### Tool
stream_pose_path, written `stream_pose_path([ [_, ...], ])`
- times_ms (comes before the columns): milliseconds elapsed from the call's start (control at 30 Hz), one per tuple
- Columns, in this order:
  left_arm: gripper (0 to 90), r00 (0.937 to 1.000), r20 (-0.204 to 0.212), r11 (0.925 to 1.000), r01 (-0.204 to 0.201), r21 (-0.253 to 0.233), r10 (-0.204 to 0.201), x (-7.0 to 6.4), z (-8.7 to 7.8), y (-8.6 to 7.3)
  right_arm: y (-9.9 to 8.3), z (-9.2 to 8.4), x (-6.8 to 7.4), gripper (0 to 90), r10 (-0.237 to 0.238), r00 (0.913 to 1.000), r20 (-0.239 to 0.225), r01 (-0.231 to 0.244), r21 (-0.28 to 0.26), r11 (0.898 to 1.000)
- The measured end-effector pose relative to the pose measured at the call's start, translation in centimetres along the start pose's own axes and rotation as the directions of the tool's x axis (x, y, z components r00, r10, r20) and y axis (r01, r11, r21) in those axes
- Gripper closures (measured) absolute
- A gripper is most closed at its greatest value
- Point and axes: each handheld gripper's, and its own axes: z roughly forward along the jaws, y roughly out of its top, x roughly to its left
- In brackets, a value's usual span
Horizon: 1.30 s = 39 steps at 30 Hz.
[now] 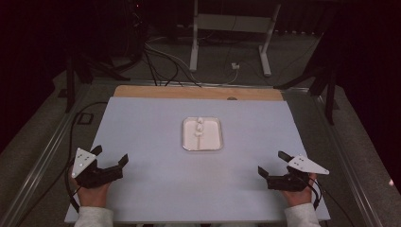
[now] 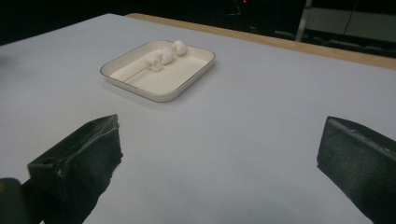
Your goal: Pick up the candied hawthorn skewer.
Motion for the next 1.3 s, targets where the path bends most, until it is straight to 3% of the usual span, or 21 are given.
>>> stream_pose_path([
  [133,0.8,0.9998,0.021,1.0,0.002,-0.005,-0.002,0.0,0.1,0.0,-0.3,0.1,-0.3,0.0,-0.004,1.0,-0.003,0.004,0.001,1.0],
  [233,0.8,0.9994,0.034,0.9999,-0.001,-0.015,0.001,0.1,0.0,0.2,-0.4,0.0,-0.7,0.0,0.011,0.9992,-0.038,-0.011,-0.02,1.0],
  [300,0.8,0.9977,0.066,0.9993,0.017,-0.034,-0.015,0.2,-0.2,0.4,-0.4,0.0,-0.6,0.0,0.006,0.9996,-0.029,-0.007,-0.018,1.0],
  [433,0.8,0.9969,0.075,0.9985,0.028,-0.048,-0.024,0.4,-0.1,0.9,-0.3,-0.1,-0.4,0.0,0.005,0.9998,-0.021,-0.006,-0.027,1.0],
  [467,0.8,0.9956,0.089,0.9977,0.037,-0.056,-0.031,0.6,-0.1,1.0,-0.3,-0.2,-0.4,0.0,0.004,0.9998,-0.018,-0.004,-0.03,1.0],
  [533,0.8,0.9967,0.077,0.9952,0.031,-0.093,-0.023,0.5,0.1,1.3,-0.2,-0.2,-0.4,0.0,-0.003,1.0,-0.006,0.003,-0.029,1.0],
  [667,0.8,0.9955,0.081,0.9964,0.055,-0.065,-0.049,0.3,0.5,1.8,-0.3,0.0,-0.5,0.0,0.0,1.0,0.0,0.0,-0.026,1.0],
  [767,0.8,0.9967,0.072,0.9991,0.038,-0.02,-0.036,-0.3,1.1,2.4,-0.2,0.1,-0.3,0.0,-0.002,1.0,0.001,0.002,-0.025,1.0],
  [967,0.9,0.9939,0.102,0.9992,0.04,0.007,-0.041,-1.3,3.1,3.7,-0.2,0.4,-0.1,0.0,-0.012,0.9999,0.0,0.012,-0.014,1.0],
  [1300,1.3,0.9878,0.155,0.999,-0.012,0.043,0.005,-3.9,7.3,5.7,-0.2,0.5,-0.4,0.0,-0.005,0.9999,0.011,0.006,-0.012,1.0],
])
